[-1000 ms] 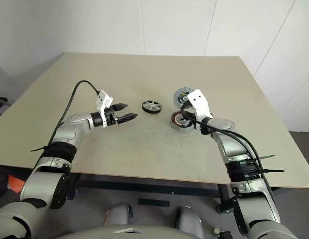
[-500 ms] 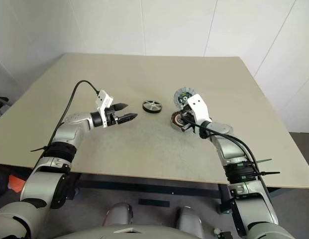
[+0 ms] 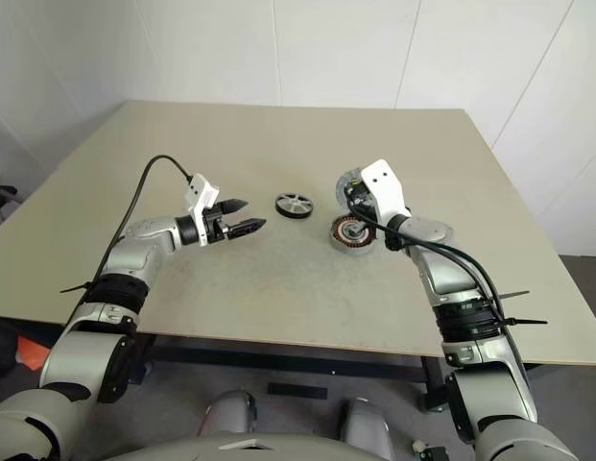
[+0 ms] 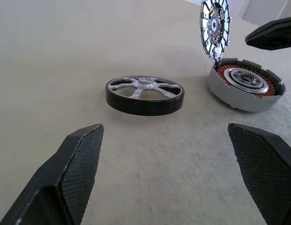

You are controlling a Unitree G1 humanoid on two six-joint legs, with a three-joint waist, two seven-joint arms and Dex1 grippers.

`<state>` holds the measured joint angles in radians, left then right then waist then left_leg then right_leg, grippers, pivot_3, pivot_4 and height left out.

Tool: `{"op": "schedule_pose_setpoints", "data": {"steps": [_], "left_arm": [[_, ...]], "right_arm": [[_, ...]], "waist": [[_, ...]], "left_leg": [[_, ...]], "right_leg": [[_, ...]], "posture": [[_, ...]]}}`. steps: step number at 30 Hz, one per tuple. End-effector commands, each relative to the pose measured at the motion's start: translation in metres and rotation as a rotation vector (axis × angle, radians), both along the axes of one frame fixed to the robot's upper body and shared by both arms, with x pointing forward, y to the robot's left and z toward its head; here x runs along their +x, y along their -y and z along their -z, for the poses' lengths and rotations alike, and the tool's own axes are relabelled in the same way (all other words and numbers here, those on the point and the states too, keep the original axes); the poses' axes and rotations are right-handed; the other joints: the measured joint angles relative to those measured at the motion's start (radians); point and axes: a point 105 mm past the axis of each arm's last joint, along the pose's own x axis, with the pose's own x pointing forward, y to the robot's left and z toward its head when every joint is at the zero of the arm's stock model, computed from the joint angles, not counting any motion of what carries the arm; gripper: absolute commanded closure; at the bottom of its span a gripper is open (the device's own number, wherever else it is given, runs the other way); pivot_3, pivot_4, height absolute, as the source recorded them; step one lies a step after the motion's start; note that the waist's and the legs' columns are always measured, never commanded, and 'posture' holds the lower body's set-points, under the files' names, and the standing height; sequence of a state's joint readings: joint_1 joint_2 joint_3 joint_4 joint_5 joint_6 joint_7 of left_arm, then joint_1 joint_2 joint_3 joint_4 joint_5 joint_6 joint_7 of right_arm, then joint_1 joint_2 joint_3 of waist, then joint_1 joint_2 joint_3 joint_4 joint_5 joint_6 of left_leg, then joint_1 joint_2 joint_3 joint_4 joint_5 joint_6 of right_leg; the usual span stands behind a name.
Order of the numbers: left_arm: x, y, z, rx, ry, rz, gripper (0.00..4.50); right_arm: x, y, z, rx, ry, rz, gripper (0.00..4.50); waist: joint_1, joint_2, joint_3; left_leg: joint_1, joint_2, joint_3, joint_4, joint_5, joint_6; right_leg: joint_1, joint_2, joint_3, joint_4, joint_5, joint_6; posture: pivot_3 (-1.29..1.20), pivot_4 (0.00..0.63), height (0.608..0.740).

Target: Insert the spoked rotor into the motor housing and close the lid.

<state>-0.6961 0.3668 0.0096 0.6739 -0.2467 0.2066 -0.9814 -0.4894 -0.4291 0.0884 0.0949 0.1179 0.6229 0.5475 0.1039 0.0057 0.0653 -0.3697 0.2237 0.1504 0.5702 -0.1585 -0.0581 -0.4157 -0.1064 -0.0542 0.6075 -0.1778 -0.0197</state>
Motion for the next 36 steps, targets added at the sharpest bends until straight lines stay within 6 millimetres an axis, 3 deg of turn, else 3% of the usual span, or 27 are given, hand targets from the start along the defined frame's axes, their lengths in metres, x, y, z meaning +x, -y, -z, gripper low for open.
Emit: {"op": "schedule_pose_setpoints", "data": {"steps": [1, 3, 6, 11, 16, 20, 27, 29, 36], "left_arm": [[0.003, -0.002, -0.015, -0.002, 0.051, -0.001, 0.00], [0.003, -0.002, -0.015, -0.002, 0.051, -0.001, 0.00], [0.003, -0.003, -0.015, -0.002, 0.051, -0.002, 0.00], [0.003, -0.001, -0.014, -0.003, 0.049, 0.000, 0.00], [0.003, 0.000, -0.014, -0.006, 0.049, 0.002, 0.00], [0.003, 0.000, -0.014, -0.007, 0.050, 0.002, 0.00], [0.002, -0.002, -0.014, -0.004, 0.052, -0.003, 0.00], [0.002, -0.002, -0.014, -0.004, 0.052, -0.003, 0.00], [0.003, 0.000, -0.013, -0.006, 0.050, 0.000, 0.00]], "right_arm": [[-0.004, 0.006, 0.031, -0.026, -0.070, 0.032, 4.46], [-0.005, 0.008, 0.037, -0.027, -0.081, 0.040, 4.46], [-0.003, 0.006, 0.023, -0.006, -0.044, 0.029, 4.46], [0.005, 0.005, -0.022, -0.001, 0.083, 0.007, 4.46], [0.008, 0.000, -0.042, 0.001, 0.132, -0.010, 4.46], [0.010, 0.001, -0.025, -0.001, 0.081, 0.002, 4.46], [-0.001, 0.008, 0.043, -0.026, -0.096, 0.045, 4.46], [-0.001, 0.007, 0.039, -0.015, -0.082, 0.039, 4.46], [0.008, 0.006, -0.013, 0.007, 0.065, 0.009, 4.46]], "waist": [[-0.001, 0.000, 0.000], [-0.002, 0.000, -0.001], [-0.003, 0.000, -0.001], [-0.002, 0.000, 0.000], [-0.005, 0.000, 0.000], [-0.004, 0.000, 0.000], [-0.004, 0.000, -0.001], [-0.005, -0.001, -0.001], [-0.003, -0.001, -0.001]], "left_leg": [[0.000, 0.000, 0.000, 0.000, 0.000, 0.000], [0.001, 0.000, 0.000, 0.000, 0.000, 0.000], [0.004, 0.000, 0.000, 0.000, 0.000, 0.000], [0.004, 0.000, 0.000, 0.001, 0.000, 0.000], [0.004, 0.000, 0.000, 0.000, 0.000, 0.000], [0.004, 0.000, 0.000, -0.001, 0.000, 0.000], [0.003, 0.000, 0.000, 0.000, -0.001, 0.001], [0.006, 0.000, 0.000, 0.000, 0.000, 0.001], [0.008, 0.000, 0.000, 0.000, 0.000, 0.000]], "right_leg": [[0.000, 0.000, 0.000, 0.000, 0.000, 0.000], [0.001, 0.000, 0.000, 0.000, 0.000, 0.000], [0.004, 0.000, 0.000, 0.000, -0.004, 0.007], [0.006, 0.000, 0.000, -0.001, -0.004, 0.007], [0.005, 0.000, 0.000, 0.000, -0.004, 0.007], [0.005, 0.000, 0.000, -0.001, -0.001, 0.001], [0.005, 0.000, 0.000, -0.001, -0.001, 0.001], [0.007, 0.000, 0.000, -0.001, -0.002, 0.003], [0.009, 0.000, 0.000, -0.002, -0.005, 0.008]], "posture": [[0.00, 0.000, 0.740], [0.00, 0.000, 0.740], [0.00, 0.000, 0.740], [0.00, 0.000, 0.740], [0.00, 0.000, 0.740], [0.00, 0.000, 0.740], [0.00, 0.000, 0.740], [0.00, 0.000, 0.740], [0.00, 0.000, 0.740]]}}
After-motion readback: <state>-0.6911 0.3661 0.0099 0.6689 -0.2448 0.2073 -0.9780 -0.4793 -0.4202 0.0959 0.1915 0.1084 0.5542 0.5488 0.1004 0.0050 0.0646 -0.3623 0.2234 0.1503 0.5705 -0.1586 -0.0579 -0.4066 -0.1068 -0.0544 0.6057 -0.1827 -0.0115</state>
